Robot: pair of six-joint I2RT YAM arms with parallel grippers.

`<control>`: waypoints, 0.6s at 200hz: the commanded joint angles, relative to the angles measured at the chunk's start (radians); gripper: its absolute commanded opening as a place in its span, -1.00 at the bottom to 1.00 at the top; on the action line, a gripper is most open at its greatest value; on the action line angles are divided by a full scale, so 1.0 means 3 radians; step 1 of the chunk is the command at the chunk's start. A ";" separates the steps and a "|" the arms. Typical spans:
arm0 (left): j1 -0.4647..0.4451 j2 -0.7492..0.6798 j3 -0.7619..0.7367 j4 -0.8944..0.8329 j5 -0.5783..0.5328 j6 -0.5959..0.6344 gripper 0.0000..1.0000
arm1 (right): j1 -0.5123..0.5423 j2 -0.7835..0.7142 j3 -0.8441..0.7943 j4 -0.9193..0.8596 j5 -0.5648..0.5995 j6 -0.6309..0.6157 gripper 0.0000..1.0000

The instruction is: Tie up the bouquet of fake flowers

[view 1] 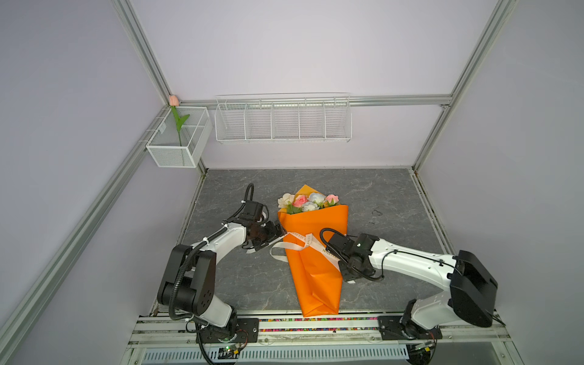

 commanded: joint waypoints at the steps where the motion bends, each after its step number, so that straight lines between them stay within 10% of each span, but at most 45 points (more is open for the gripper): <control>1: -0.0011 0.0098 0.0146 0.0169 0.0049 -0.0247 0.88 | -0.0001 -0.0064 -0.0057 -0.0014 0.0057 -0.0005 -0.87; 71: -0.0020 0.0399 0.0036 0.0808 0.0351 -0.0930 0.55 | 0.0000 -0.0149 -0.0081 0.0134 0.0033 0.0009 -0.84; 120: -0.0017 0.0481 0.0010 0.1018 0.0414 -0.0956 -0.20 | -0.0063 -0.0391 -0.0417 0.0597 -0.0337 0.0206 -0.44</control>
